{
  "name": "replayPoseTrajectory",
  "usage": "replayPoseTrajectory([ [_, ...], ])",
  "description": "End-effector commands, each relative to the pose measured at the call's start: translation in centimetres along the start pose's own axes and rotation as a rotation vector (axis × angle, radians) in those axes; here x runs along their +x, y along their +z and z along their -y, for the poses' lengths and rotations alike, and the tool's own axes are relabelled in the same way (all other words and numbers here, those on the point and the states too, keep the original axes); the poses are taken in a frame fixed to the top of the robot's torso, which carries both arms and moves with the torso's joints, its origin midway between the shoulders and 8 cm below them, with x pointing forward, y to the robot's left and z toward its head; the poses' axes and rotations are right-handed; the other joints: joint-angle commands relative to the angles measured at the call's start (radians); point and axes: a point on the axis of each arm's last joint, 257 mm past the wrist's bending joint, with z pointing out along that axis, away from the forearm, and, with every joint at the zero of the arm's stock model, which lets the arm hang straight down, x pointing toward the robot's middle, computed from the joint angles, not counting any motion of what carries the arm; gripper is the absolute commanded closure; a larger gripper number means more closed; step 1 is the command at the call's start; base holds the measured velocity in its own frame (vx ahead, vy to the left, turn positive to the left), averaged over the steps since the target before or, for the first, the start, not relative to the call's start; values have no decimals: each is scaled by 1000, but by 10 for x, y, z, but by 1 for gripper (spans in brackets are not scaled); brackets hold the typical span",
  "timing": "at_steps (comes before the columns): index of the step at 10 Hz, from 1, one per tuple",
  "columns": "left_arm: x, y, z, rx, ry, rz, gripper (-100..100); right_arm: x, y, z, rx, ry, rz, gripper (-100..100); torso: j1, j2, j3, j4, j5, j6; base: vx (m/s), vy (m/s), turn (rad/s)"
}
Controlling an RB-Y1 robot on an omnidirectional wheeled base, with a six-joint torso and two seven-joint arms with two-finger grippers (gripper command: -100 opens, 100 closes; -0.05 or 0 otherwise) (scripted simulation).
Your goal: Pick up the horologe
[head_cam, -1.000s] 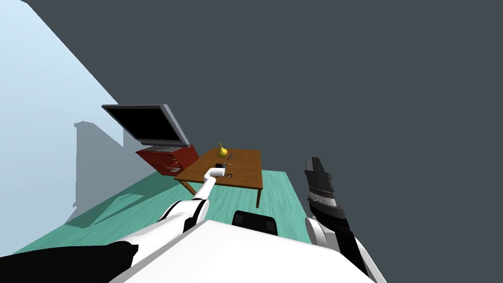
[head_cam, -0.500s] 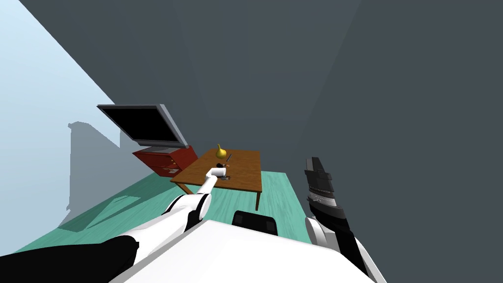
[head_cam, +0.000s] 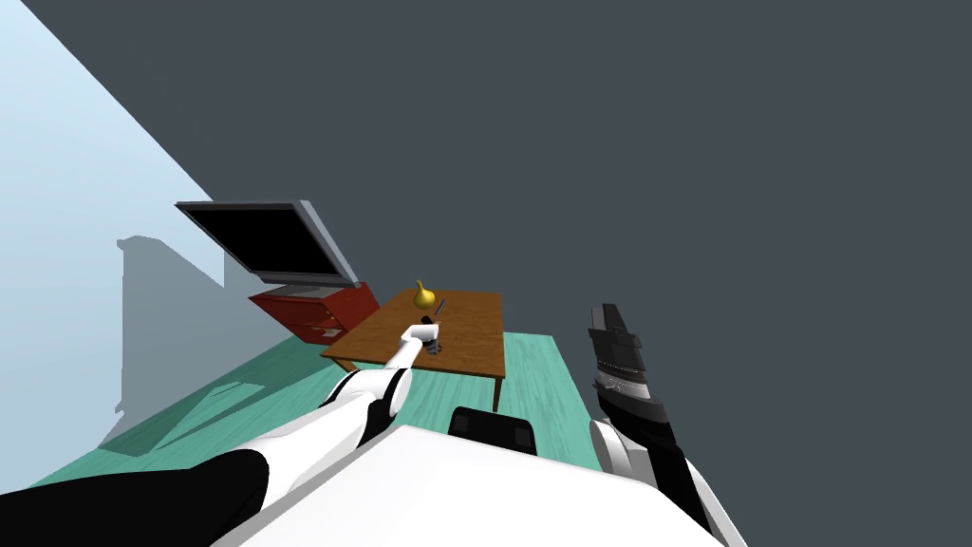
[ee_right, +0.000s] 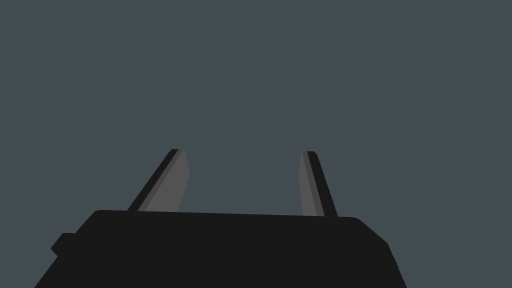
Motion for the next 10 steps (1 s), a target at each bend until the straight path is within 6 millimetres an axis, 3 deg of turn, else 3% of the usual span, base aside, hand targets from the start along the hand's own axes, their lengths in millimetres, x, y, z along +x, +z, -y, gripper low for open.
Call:
replayPoseTrajectory([
  [1,2,2,-14,-56,-6,2,-100,0,0,0,0,0,0,0,0,0,0,0,0,0,52,-18,-2],
  [4,3,5,-34,-119,-11,7,-100,0,0,0,0,0,0,0,1,1,0,0,0,0,42,-9,0],
  [7,3,6,-38,-129,-12,7,-100,0,0,0,0,0,0,0,1,3,1,1,0,0,11,-2,1],
  [8,3,6,-38,-131,-12,8,0,0,0,0,0,0,0,0,1,3,2,1,0,0,0,0,0],
  [9,1,13,-49,-131,-10,7,-100,0,0,0,0,0,0,0,1,3,2,1,0,0,42,11,11],
  [10,1,16,-55,-131,-9,7,-100,0,0,0,0,0,0,0,2,2,1,0,0,0,70,16,16],
])
